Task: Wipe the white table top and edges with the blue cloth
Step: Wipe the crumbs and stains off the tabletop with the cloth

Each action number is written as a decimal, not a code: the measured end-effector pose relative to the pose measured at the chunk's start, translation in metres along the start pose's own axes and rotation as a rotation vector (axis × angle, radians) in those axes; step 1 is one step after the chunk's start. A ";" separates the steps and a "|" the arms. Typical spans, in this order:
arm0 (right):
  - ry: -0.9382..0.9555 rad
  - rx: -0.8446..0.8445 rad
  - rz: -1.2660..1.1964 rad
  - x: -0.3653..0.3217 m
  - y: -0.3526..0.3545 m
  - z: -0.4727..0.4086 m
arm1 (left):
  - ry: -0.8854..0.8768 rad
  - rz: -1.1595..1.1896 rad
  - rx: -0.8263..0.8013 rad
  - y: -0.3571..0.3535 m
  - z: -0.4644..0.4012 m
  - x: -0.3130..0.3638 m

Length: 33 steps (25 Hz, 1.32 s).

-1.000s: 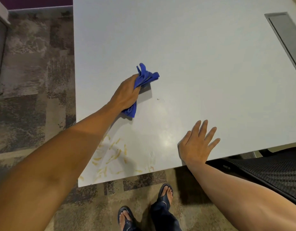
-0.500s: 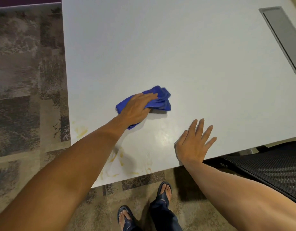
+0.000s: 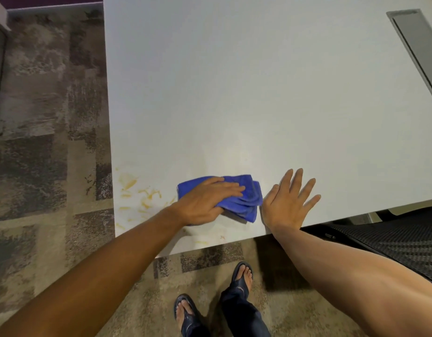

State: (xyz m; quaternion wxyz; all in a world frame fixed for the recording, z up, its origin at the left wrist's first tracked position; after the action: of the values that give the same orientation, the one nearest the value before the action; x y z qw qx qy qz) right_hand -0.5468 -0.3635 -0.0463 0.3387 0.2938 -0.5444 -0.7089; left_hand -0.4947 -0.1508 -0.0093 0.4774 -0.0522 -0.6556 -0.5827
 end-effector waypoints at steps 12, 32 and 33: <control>-0.001 0.015 -0.040 -0.001 0.000 0.000 | -0.120 0.148 0.035 -0.040 0.072 0.047; -0.008 0.038 -0.048 0.001 -0.005 -0.003 | 0.411 0.470 0.214 0.014 0.152 0.038; -0.009 0.039 -0.043 0.002 -0.005 -0.003 | 0.443 0.463 0.302 0.024 0.158 0.030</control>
State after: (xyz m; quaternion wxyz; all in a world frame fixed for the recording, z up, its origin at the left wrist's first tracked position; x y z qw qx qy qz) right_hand -0.5461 -0.3659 -0.0523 0.3152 0.3088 -0.5532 -0.7065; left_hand -0.5857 -0.0293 0.0499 0.7298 -0.0005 -0.5857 -0.3528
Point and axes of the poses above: each hand's wrist, its own z-axis away from the middle knuckle, its own y-axis out of the back of the hand, x = y × z, the point moved 5 cm from there along -z, towards the middle knuckle
